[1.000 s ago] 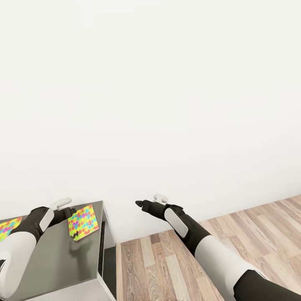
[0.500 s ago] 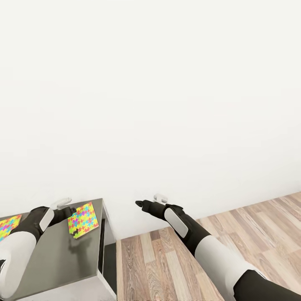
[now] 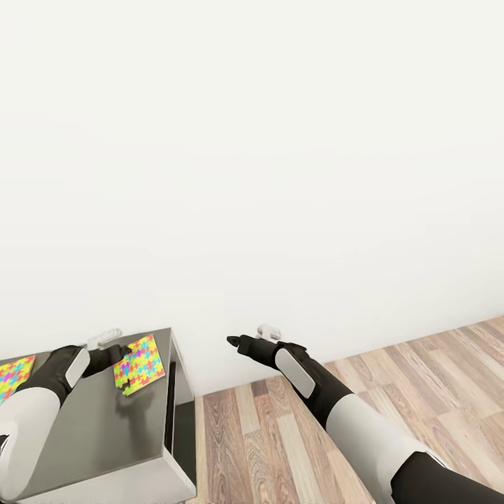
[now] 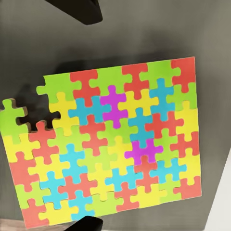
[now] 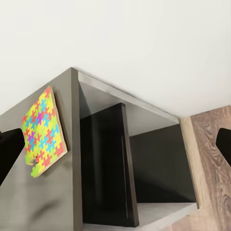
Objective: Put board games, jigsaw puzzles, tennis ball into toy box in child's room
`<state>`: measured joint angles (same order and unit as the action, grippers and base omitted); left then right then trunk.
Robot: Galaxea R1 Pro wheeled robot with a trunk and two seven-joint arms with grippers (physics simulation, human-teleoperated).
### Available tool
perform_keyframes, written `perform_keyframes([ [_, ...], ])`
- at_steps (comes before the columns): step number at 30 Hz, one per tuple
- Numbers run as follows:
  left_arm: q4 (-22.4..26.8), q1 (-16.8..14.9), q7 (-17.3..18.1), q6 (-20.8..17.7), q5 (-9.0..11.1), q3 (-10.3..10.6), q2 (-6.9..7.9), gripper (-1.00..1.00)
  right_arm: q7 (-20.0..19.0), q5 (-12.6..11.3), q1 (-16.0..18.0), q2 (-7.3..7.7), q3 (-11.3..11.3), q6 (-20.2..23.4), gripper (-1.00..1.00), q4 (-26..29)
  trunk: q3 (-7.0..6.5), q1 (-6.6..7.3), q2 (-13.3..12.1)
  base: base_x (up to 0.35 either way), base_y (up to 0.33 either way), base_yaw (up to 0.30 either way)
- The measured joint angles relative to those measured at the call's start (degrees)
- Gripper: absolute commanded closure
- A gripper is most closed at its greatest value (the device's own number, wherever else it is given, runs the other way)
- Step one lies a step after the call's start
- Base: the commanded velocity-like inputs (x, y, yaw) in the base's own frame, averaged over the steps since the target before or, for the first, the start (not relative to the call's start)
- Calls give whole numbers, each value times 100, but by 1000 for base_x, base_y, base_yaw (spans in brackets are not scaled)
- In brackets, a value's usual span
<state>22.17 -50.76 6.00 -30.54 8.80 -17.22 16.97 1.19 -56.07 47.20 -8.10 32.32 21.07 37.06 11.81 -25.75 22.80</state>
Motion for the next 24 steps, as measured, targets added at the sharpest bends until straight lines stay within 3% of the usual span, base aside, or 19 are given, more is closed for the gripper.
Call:
perform_keyframes([
  [24, 9, 3, 97, 118, 4, -4, 10, -100, 8, 1, -4, 0, 0, 0, -100, -8, 227, 0, 0, 0, 0, 0],
])
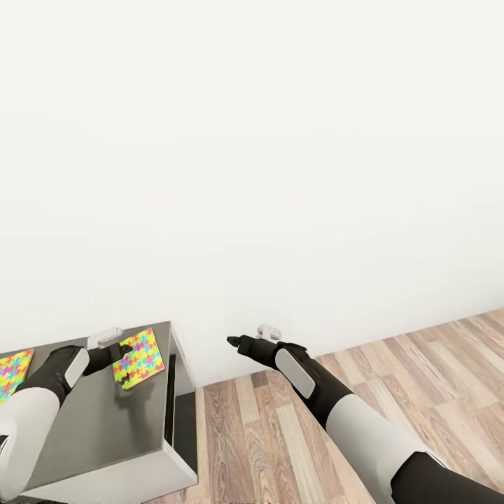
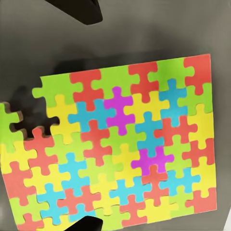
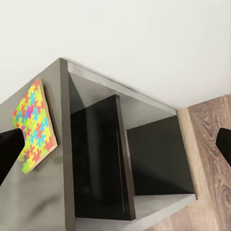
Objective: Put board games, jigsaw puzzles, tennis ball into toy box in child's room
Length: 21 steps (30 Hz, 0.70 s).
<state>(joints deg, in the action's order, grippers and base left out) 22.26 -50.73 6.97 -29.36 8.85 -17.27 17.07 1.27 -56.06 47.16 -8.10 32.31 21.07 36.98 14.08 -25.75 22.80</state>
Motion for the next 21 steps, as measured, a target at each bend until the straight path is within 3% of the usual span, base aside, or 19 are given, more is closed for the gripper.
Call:
perform_keyframes([
  [21, 0, 1, 312, 132, -2, -3, 7, -100, 0, 0, 1, 0, 0, 0, -100, -1, 198, 0, 0, 0, 0, 0],
])
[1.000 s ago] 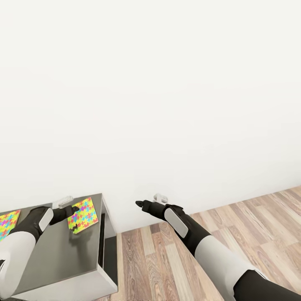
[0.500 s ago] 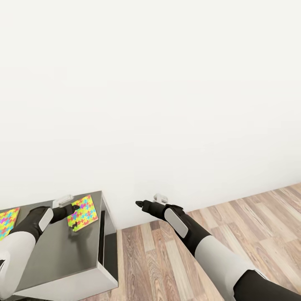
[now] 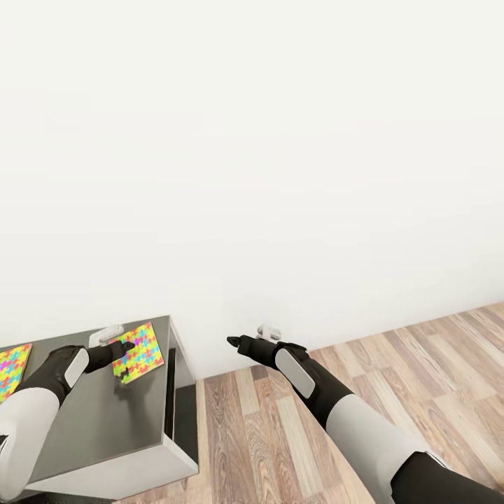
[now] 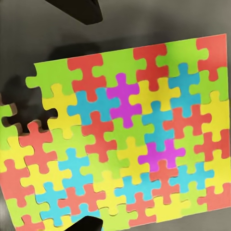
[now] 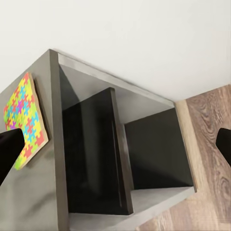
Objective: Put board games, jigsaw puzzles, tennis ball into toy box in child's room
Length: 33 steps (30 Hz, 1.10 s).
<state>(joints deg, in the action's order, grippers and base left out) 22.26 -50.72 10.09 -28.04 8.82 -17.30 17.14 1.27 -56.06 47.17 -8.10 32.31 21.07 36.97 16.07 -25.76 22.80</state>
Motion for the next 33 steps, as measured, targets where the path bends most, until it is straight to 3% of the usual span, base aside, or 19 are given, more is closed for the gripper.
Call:
perform_keyframes([
  [28, 0, 0, 17, 2, 10, -18, 2, -100, 2, 9, -2, 0, 0, 0, -100, -7, 264, 0, 0, 0, 0, 0],
  [33, 0, -1, 149, 3, 9, -8, 2, -100, 2, 9, -3, 0, 0, 0, -100, -8, 312, 0, 1, 0, 0, 0],
])
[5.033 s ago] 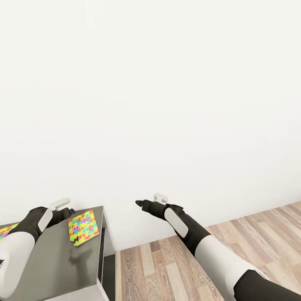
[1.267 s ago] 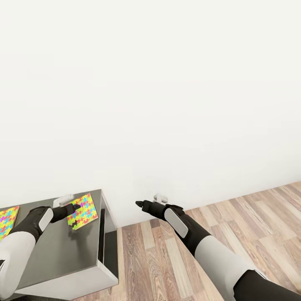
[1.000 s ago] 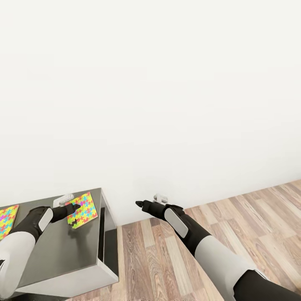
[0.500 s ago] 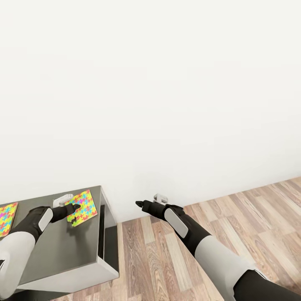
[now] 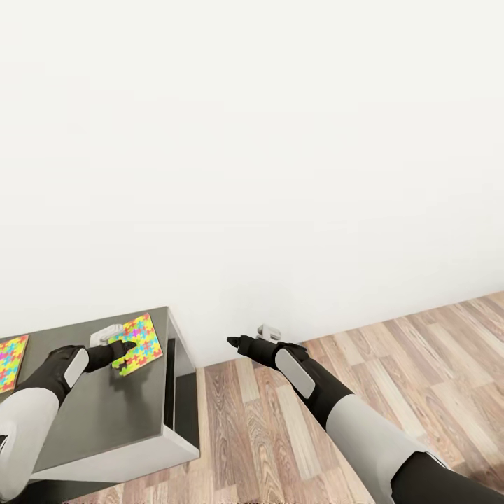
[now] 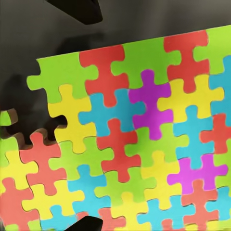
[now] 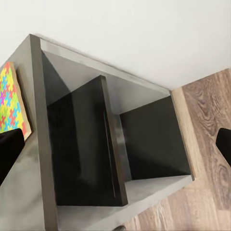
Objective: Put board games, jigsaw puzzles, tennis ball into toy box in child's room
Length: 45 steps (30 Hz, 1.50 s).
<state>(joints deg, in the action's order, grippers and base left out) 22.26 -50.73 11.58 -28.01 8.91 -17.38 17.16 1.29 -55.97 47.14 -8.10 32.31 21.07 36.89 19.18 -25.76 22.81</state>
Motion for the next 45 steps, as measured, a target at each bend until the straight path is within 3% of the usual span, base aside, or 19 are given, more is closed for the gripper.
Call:
perform_keyframes([
  [5, 0, 1, 242, 3, -10, 4, 1, -100, 4, 0, 1, 0, 0, 0, -100, -1, 47, 0, 0, 0, 0, 0],
  [13, 0, 2, 350, 11, -23, 10, 0, -100, 6, 2, 3, -7, 0, 0, -100, -1, 123, 0, 0, 0, 0, 0],
  [38, 0, 3, 361, 14, -22, 14, 0, -100, 1, 34, 0, -9, 9, -43, -100, -1, 186, 0, 1, 0, 0, 0],
  [41, -63, -59, 253, 105, -63, 31, -92, -100, -8, 85, -39, -105, -68, 52, -100, -36, 186, 2, 5, 0, 0, 0],
  [45, -74, -48, 151, 202, 82, 41, -126, -100, -5, 85, -38, -104, -54, 40, -100, -38, 186, 3, 5, 0, 0, 0],
])
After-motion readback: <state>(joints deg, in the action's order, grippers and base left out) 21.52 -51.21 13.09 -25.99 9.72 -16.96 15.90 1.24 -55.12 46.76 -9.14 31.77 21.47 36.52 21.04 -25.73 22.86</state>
